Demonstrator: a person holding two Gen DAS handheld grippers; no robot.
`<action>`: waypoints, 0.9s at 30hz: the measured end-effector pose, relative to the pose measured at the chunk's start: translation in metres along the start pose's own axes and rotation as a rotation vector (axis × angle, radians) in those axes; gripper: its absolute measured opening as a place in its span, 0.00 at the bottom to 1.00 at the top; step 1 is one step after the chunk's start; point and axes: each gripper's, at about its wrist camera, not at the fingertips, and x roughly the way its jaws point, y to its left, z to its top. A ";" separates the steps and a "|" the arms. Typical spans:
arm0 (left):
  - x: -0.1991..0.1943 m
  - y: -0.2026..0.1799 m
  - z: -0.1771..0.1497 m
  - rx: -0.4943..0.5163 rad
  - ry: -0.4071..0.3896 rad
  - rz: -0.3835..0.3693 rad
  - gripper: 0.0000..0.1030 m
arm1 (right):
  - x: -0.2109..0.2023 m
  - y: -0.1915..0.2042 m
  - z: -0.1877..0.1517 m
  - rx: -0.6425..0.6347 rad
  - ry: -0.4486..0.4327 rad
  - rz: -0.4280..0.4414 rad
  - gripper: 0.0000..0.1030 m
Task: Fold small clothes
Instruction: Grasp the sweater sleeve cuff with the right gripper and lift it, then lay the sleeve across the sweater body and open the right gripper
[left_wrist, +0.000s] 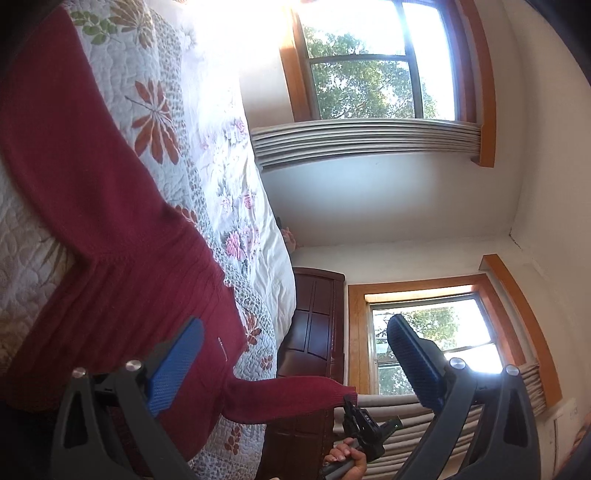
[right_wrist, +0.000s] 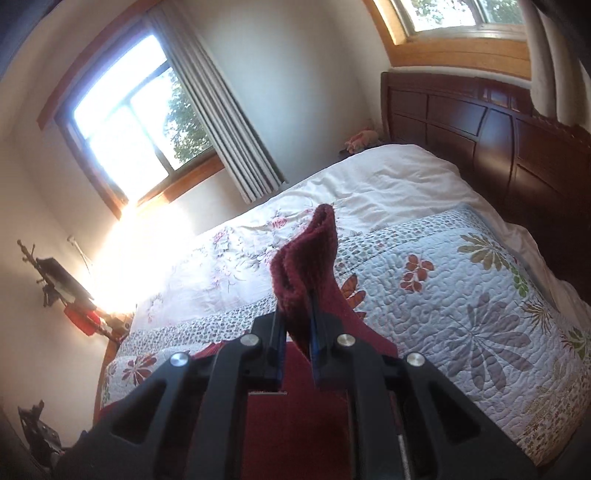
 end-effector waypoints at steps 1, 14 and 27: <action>0.001 0.003 0.006 -0.008 0.012 0.002 0.96 | 0.008 0.016 -0.006 -0.029 0.019 0.002 0.09; 0.041 0.027 0.030 -0.052 0.191 0.012 0.96 | 0.156 0.169 -0.169 -0.328 0.346 -0.036 0.09; 0.185 0.063 -0.004 0.006 0.454 0.231 0.96 | 0.101 0.141 -0.230 -0.280 0.440 0.043 0.44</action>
